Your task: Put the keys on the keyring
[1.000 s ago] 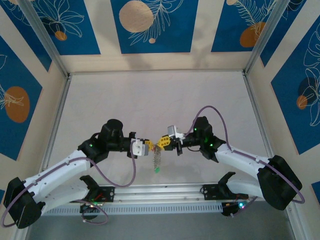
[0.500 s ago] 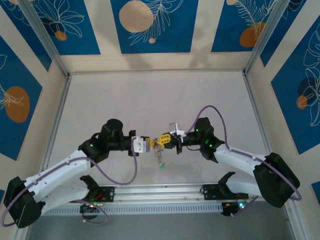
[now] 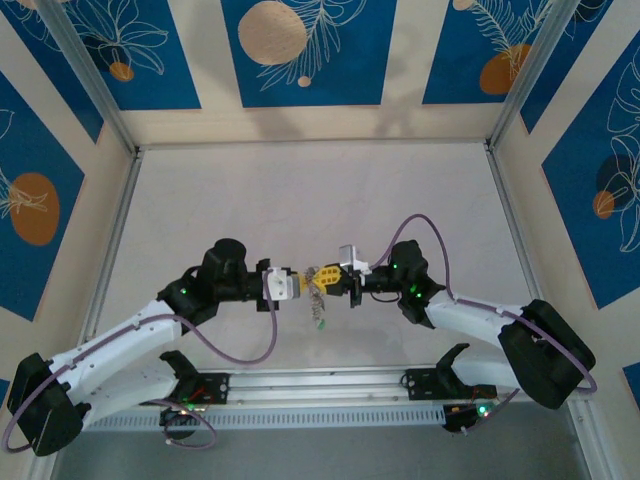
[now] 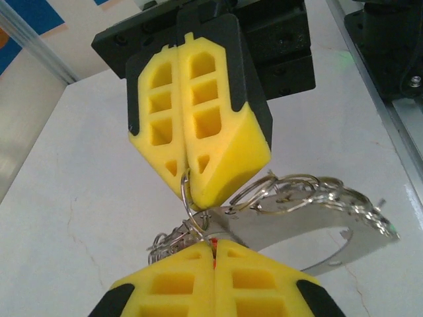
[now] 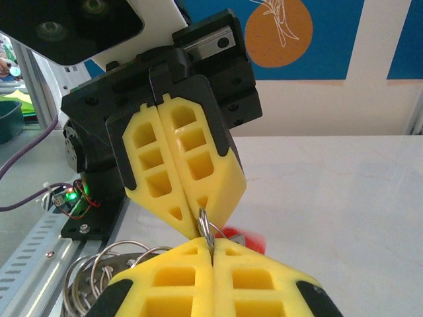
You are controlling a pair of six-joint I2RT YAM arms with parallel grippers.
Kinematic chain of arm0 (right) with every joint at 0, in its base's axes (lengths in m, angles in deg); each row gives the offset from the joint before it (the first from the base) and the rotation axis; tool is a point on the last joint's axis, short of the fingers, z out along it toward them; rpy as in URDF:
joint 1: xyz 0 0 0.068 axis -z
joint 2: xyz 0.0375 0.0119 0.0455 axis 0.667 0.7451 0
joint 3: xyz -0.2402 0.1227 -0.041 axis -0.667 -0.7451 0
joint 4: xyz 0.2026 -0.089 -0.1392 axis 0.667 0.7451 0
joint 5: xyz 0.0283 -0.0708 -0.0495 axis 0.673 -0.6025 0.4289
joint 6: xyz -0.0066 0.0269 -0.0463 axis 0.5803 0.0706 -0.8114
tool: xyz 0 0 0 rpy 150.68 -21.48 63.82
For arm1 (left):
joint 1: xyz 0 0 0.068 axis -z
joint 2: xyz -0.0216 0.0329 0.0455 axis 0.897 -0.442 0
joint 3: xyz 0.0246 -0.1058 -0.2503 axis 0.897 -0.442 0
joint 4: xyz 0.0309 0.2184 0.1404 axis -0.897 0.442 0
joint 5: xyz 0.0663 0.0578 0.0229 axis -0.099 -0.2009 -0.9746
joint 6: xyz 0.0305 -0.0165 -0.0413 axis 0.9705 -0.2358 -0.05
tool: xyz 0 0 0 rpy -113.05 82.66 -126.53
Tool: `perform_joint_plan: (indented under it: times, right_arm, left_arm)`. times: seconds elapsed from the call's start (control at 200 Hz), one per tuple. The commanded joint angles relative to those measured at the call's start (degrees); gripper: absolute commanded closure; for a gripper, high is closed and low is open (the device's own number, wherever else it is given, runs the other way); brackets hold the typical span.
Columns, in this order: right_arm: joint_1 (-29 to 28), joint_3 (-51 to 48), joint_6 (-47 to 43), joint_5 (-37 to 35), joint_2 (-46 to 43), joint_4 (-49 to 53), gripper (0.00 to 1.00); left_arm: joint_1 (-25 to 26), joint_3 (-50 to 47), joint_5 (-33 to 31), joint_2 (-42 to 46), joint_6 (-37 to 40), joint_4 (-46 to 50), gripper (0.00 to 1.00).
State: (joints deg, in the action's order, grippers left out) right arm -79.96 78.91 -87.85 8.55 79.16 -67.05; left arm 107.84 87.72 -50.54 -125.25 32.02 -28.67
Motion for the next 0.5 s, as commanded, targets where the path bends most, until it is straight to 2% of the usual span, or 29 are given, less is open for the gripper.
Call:
perform_joint_plan:
  times: [0.0, 0.17, 0.495]
  right_arm:
    - [-0.30, -0.72, 0.81, -2.15, 0.19, -5.03, 1.00]
    - [-0.51, -1.71, 0.88, -2.94, 0.35, -7.76, 1.00]
    - [-2.04, -2.24, 0.04, -4.87, 1.83, -11.53, 1.00]
  left_arm:
    - [0.93, -0.63, 1.35, 0.71, -1.85, -2.49, 0.82]
    - [0.81, -0.51, 0.38, 1.16, -2.65, -2.44, 0.68]
    - [-0.24, -0.49, 1.10, 1.24, -7.72, -7.52, 0.65]
